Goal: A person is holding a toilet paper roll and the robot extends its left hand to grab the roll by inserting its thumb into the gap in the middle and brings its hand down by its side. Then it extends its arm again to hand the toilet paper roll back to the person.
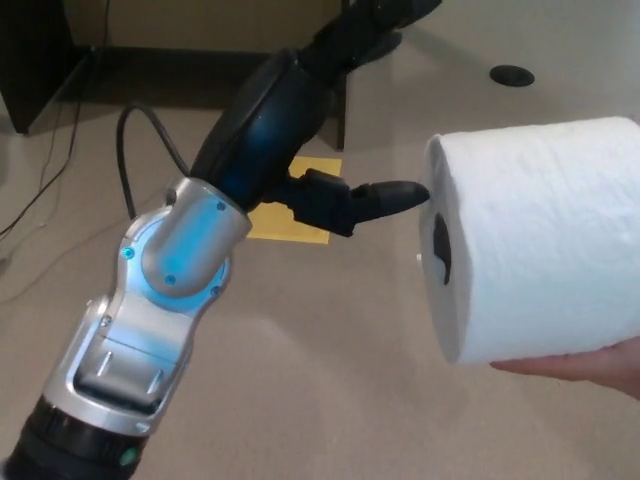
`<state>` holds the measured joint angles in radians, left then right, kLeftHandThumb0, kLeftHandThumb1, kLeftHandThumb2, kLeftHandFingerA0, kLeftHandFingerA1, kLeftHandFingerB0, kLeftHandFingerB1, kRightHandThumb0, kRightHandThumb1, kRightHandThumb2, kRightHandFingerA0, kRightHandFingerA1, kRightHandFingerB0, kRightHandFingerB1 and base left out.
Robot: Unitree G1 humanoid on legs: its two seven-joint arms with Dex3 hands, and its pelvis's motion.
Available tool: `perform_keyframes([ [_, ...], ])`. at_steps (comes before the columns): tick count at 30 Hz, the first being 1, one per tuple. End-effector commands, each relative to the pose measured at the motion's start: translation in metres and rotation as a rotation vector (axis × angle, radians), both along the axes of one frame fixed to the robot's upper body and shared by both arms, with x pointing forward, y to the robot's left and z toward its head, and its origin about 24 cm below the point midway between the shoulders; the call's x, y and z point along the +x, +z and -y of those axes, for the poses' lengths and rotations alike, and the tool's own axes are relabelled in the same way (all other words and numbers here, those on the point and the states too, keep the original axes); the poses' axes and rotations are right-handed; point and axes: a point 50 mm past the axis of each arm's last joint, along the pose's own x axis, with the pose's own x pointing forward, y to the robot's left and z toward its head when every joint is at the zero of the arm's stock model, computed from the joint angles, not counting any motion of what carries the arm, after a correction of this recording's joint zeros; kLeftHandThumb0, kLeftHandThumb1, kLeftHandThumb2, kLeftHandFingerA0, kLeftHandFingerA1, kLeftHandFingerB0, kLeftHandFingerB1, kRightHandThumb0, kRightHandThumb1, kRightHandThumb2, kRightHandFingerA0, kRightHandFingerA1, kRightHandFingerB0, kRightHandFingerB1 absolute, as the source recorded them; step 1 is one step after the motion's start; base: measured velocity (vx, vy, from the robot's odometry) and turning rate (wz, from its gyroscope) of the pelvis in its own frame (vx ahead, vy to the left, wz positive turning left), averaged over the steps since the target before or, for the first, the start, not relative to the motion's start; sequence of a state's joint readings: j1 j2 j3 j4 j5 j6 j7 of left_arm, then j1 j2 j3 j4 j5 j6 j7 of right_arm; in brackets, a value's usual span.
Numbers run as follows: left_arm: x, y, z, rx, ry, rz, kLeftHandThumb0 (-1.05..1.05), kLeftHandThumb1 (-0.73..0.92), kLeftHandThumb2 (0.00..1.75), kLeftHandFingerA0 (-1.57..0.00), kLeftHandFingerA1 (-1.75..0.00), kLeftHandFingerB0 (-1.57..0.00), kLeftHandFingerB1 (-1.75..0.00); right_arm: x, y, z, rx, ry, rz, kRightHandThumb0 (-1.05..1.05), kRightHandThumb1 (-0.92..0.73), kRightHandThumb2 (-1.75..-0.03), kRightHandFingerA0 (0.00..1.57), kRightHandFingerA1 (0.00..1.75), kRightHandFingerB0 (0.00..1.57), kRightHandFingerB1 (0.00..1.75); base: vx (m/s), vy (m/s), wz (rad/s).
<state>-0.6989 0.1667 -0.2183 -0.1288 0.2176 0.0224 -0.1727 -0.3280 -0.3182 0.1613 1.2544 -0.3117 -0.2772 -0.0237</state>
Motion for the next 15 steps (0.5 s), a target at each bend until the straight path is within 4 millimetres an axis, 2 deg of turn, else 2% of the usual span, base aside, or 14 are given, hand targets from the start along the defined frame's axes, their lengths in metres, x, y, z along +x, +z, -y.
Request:
perform_keyframes([
  [1, 0.0, -0.004, -0.011, 0.066, 0.005, -0.016, -0.43, 0.33, 0.63, -0.14, -0.42, -0.07, -0.2, 0.003, 0.002, 0.002, -0.016, 0.007, -0.011, -0.37, -0.66, -0.6, 0.67, 0.71, 0.4, 0.37, 0.0, 0.0, 0.0],
  [2, 0.0, -0.004, -0.014, 0.081, 0.012, -0.019, -0.43, 0.33, 0.63, -0.14, -0.41, -0.07, -0.2, 0.003, 0.002, 0.002, -0.012, 0.007, -0.009, -0.36, -0.66, -0.6, 0.65, 0.65, 0.39, 0.37, 0.0, 0.0, 0.0],
  [3, -0.001, -0.002, -0.016, 0.09, 0.021, -0.029, -0.25, 0.22, 0.79, 0.0, -0.48, 0.0, -0.49, 0.004, 0.003, 0.001, -0.01, 0.007, -0.007, -0.36, -0.66, -0.59, 0.64, 0.62, 0.4, 0.36, 0.0, 0.0, 0.0],
  [4, -0.001, -0.001, -0.019, 0.094, 0.023, -0.025, -0.25, 0.22, 0.79, -0.01, -0.49, 0.0, -0.49, 0.004, 0.003, 0.001, -0.008, 0.006, -0.005, -0.43, -0.54, -0.83, 0.58, 0.66, 0.34, 0.49, 0.0, 0.0, 0.0],
  [5, -0.001, 0.001, -0.02, 0.104, 0.028, -0.02, -0.25, 0.21, 0.79, -0.01, -0.49, 0.0, -0.49, 0.005, 0.003, 0.001, -0.005, 0.004, -0.001, -0.35, -0.67, -0.59, 0.63, 0.63, 0.4, 0.37, 0.0, 0.0, 0.0],
  [6, -0.002, 0.002, -0.022, 0.114, 0.034, -0.017, -0.24, 0.21, 0.79, -0.01, -0.49, 0.0, -0.49, 0.005, 0.003, 0.001, -0.002, 0.004, 0.003, -0.43, -0.53, -0.83, 0.61, 0.71, 0.33, 0.5, 0.0, 0.0, 0.0],
  [7, -0.002, 0.002, -0.024, 0.12, 0.035, -0.018, -0.24, 0.21, 0.78, -0.01, -0.49, 0.0, -0.49, 0.005, 0.004, 0.0, -0.002, 0.006, 0.004, -0.41, -0.53, -0.84, 0.62, 0.73, 0.33, 0.5, 0.0, 0.0, 0.0],
  [8, -0.002, 0.003, -0.026, 0.117, 0.031, -0.024, -0.23, 0.2, 0.78, -0.01, -0.48, 0.0, -0.48, 0.007, 0.005, 0.0, -0.008, 0.012, 0.008, -0.37, -0.66, -0.59, 0.66, 0.69, 0.4, 0.37, 0.0, 0.0, 0.0],
  [13, 0.0, 0.006, -0.032, 0.125, 0.014, -0.048, -0.24, 0.18, 0.77, -0.02, -0.49, 0.0, -0.48, 0.008, 0.006, 0.001, -0.014, 0.006, 0.006, -0.37, -0.67, -0.6, 0.66, 0.67, 0.41, 0.38, 0.0, 0.0, 0.0],
  [14, 0.0, 0.005, -0.032, 0.121, 0.006, -0.052, -0.25, 0.17, 0.77, -0.02, -0.49, 0.0, -0.48, 0.009, 0.006, 0.001, -0.014, 0.006, 0.005, -0.43, -0.54, -0.85, 0.62, 0.72, 0.34, 0.51, 0.0, 0.0, 0.0],
  [15, 0.0, 0.006, -0.032, 0.125, 0.004, -0.05, -0.26, 0.17, 0.77, -0.02, -0.49, 0.0, -0.48, 0.009, 0.006, 0.0, -0.013, 0.006, 0.006, -0.38, -0.66, -0.59, 0.64, 0.67, 0.4, 0.38, 0.0, 0.0, 0.0],
])
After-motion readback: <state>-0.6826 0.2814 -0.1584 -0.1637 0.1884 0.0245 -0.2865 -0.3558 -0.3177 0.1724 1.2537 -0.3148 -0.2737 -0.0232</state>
